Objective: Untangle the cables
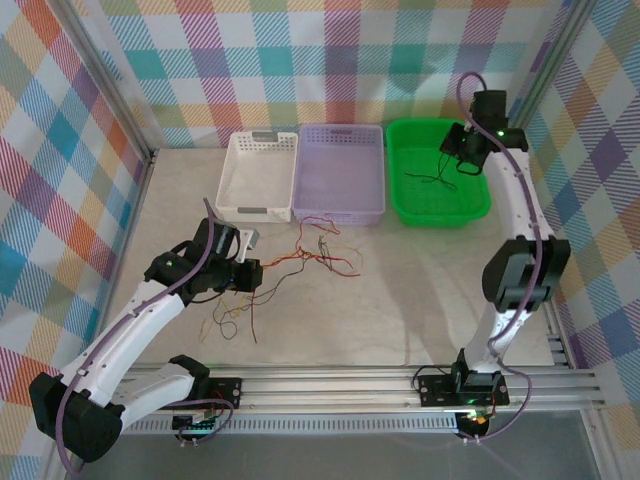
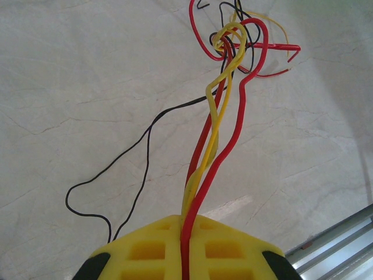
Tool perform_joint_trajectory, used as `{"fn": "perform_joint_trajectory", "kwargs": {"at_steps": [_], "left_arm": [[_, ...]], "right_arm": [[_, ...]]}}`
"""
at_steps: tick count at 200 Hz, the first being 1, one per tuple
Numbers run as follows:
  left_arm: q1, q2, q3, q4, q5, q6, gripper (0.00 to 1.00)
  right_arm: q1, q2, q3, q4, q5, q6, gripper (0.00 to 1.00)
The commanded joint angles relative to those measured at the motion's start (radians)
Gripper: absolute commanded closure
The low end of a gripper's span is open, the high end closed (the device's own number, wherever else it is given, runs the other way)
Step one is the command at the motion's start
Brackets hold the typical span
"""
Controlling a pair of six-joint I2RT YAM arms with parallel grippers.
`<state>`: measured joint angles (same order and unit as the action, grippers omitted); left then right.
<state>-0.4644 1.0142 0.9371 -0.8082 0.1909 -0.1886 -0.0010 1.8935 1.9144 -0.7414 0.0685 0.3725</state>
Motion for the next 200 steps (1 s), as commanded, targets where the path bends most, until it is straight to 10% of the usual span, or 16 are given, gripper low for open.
{"fn": "perform_joint_trajectory", "kwargs": {"at_steps": [1,68,200], "left_arm": [[-0.013,-0.02,-0.011,0.024,0.012,0.02,1.0],[-0.014,-0.024,-0.013,0.024,0.015,0.021,1.0],[-0.016,-0.015,-0.012,0.022,0.023,0.023,1.0]], "right_arm": [[-0.005,0.046,-0.006,-0.045,0.006,-0.009,1.0],[-0.004,0.219,0.075,-0.149,-0.02,-0.019,1.0],[-0.001,0.137,0.277,-0.262,-0.074,-0.021,0.53]]}}
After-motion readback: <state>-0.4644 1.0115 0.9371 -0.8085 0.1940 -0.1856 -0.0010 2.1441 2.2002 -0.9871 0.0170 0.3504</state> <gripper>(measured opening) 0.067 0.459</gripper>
